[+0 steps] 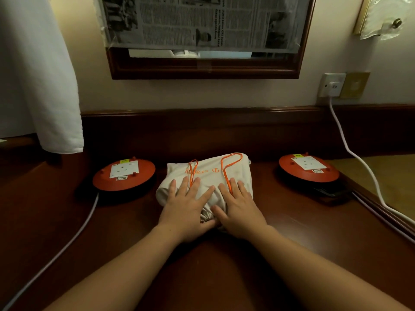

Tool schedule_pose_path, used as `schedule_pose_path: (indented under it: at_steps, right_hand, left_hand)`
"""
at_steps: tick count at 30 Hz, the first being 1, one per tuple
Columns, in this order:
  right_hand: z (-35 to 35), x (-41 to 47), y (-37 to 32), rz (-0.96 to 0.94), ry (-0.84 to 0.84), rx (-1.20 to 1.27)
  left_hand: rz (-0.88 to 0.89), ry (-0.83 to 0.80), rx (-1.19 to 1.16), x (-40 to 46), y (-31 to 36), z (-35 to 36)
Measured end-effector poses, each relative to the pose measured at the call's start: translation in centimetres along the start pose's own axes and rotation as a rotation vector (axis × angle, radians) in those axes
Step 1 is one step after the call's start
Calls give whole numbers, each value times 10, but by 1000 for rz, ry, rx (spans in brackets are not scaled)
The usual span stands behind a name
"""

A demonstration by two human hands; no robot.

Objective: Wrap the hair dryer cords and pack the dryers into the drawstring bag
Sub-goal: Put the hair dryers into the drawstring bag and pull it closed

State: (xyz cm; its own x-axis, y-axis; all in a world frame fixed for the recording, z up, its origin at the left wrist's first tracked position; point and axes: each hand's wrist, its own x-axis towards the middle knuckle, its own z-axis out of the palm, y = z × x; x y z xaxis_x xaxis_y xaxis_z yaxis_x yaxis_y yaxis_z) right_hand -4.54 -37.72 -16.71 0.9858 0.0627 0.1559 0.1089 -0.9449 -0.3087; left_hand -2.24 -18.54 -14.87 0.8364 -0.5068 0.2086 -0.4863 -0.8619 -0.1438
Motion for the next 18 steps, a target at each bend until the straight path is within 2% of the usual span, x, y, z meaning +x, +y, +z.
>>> schedule_pose_path:
  at_steps: [6, 15, 18]
  right_hand:
    - [1, 32, 2, 5, -40, 23]
    - [-7, 46, -7, 27, -129, 23]
    - [-24, 41, -9, 18, -140, 73]
  left_hand:
    - [-34, 5, -45, 23, -16, 12]
    - [-3, -178, -102, 40, -39, 2]
    - [8, -157, -200, 31, -30, -13]
